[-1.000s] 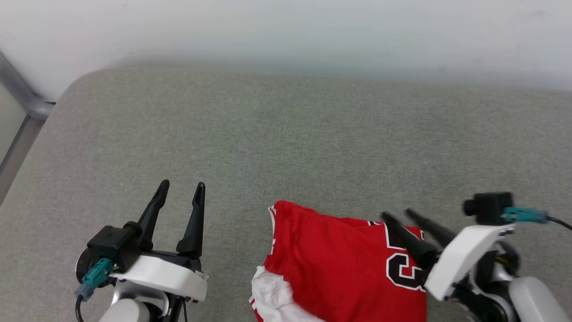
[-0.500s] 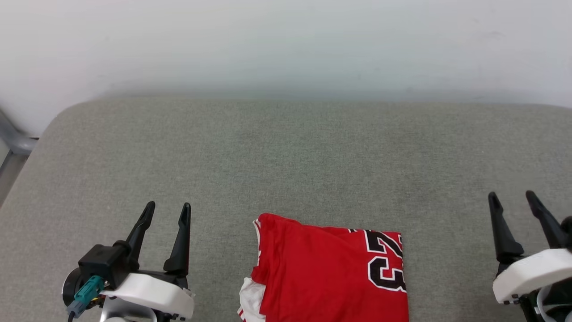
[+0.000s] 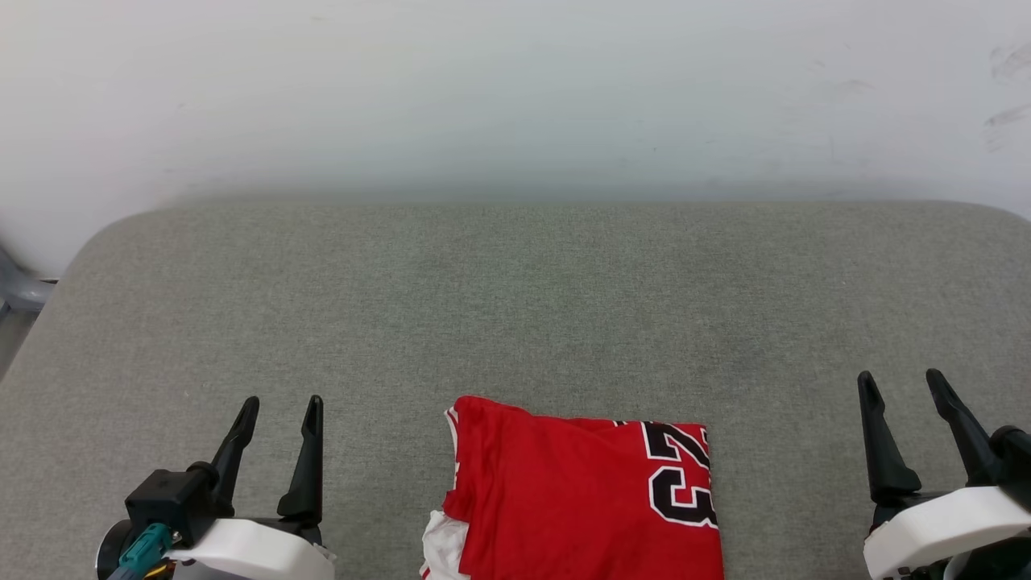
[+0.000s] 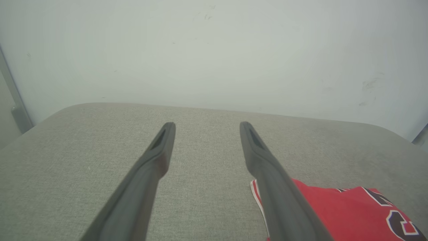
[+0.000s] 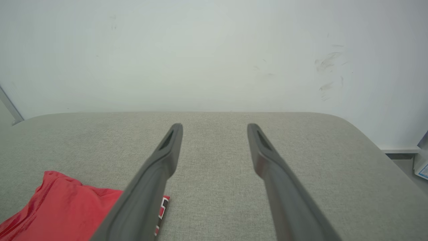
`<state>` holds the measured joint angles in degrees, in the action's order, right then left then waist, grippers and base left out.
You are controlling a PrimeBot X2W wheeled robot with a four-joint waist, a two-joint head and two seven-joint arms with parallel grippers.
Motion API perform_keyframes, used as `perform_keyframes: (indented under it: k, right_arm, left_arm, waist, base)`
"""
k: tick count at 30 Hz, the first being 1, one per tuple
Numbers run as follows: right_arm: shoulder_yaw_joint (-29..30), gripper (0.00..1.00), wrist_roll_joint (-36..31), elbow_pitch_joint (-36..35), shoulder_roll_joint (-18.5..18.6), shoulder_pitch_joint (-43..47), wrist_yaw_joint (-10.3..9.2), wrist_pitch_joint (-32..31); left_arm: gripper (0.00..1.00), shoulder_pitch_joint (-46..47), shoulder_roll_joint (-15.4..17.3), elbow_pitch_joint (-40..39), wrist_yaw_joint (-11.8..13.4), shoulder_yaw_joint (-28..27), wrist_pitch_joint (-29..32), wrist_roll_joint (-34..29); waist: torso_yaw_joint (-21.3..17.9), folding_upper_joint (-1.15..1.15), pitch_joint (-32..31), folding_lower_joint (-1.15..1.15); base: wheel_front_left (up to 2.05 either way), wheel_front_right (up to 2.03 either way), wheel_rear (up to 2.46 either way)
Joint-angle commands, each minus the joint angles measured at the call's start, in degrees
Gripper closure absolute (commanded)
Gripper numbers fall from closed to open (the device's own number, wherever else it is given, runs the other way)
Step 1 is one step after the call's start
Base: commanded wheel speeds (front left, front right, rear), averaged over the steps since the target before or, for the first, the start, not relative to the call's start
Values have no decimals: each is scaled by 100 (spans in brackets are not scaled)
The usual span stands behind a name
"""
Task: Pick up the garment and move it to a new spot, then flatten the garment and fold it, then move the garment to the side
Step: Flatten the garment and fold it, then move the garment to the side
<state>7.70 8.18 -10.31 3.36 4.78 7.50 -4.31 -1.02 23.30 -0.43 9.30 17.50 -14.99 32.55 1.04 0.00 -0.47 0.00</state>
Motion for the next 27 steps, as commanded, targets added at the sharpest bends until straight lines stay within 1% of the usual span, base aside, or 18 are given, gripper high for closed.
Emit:
perform_keyframes:
  k: [1,8,12,16,18,22,25,27]
  right_arm:
    - [-16,0,27,-43,-28,51,-3,-10]
    - [75,0,87,13,-45,31,-3,-150]
    - [187,0,296,106,-45,21,-3,-334]
    - [220,0,725,445,120,0,-3,-940]
    - [125,0,1027,615,224,-65,-3,-1304]
    - [-261,0,1538,912,497,-135,-3,-2029]
    - [-603,0,1990,1019,597,-198,-3,-2424]
    - [-818,0,2317,1083,580,-246,-3,-2605]
  left_arm:
    - [0,-51,-8,1,4,-25,-23,22]
    - [0,93,-40,31,-33,2,-24,-17]
    - [0,209,-69,7,-67,8,-25,-44]
    - [0,400,-124,-57,-126,9,-25,-101]
    - [0,506,-161,-85,-173,-6,-25,-137]
    - [0,681,-279,-67,-280,-86,-26,-224]
    - [0,801,-384,-10,-387,-145,-26,-281]
    - [0,886,-446,36,-470,-200,-26,-325]
  waist:
    - [2,0,7,0]
    - [55,0,59,0]
    - [144,0,196,0]
    - [281,0,455,0]
    - [360,0,617,0]
    - [504,0,924,0]
    - [603,0,1136,0]
    - [665,0,1270,0]
  base:
    - [0,0,0]
    - [0,0,0]
    - [0,0,0]
    - [0,0,0]
    - [0,0,0]
    - [0,0,0]
    - [0,0,0]
    - [0,0,0]
